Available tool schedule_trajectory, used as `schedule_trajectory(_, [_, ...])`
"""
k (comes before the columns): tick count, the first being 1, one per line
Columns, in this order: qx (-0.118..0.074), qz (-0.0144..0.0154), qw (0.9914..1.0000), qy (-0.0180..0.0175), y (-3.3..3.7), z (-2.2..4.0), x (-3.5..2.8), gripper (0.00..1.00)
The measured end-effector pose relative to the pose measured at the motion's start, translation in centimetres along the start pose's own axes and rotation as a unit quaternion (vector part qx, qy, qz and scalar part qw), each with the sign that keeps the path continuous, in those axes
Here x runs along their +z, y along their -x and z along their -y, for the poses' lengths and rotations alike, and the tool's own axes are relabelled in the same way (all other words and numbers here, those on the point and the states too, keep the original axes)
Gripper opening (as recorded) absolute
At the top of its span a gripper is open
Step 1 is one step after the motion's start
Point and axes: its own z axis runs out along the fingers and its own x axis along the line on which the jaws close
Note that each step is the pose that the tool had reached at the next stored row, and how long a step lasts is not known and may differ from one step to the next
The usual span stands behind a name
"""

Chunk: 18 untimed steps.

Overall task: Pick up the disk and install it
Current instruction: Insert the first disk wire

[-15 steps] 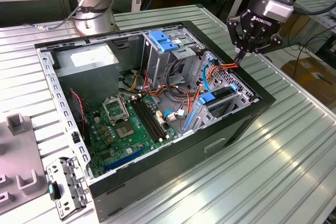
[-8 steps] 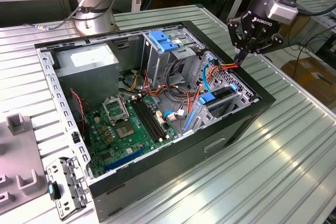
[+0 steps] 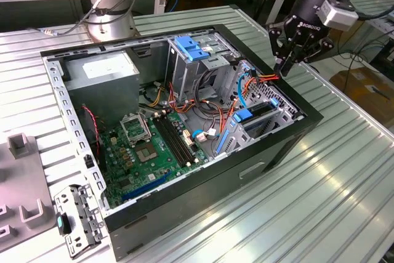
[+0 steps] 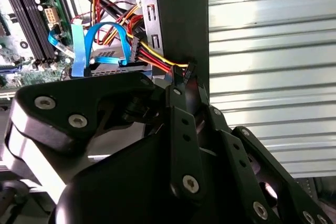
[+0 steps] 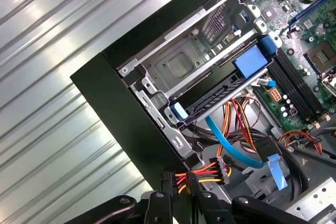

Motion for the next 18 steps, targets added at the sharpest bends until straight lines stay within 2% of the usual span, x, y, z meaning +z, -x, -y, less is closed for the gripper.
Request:
schedule_trajectory(2, [-0.001, -0.0008, 1.0, 0.0002, -0.02, 0.01, 0.1, 0.25])
schedule_trajectory(6, [-0.017, -0.0021, 0.99986, -0.0006, -0.02, 0.02, 0.3, 0.25])
schedule_trajectory(9, [-0.036, -0.004, 0.99935, -0.0018, -0.02, 0.02, 0.43, 0.26])
schedule_trajectory(10, [-0.043, -0.0046, 0.99907, -0.0021, -0.02, 0.02, 0.5, 0.33])
schedule_trajectory(13, [-0.063, -0.0057, 0.99799, -0.0027, -0.02, 0.03, 0.78, 0.33])
schedule_trajectory(15, [-0.069, -0.0062, 0.99761, -0.0029, -0.01, 0.04, 0.91, 0.33])
schedule_trajectory(18, [-0.069, -0.0062, 0.99759, -0.0029, -0.02, 0.03, 0.93, 0.33])
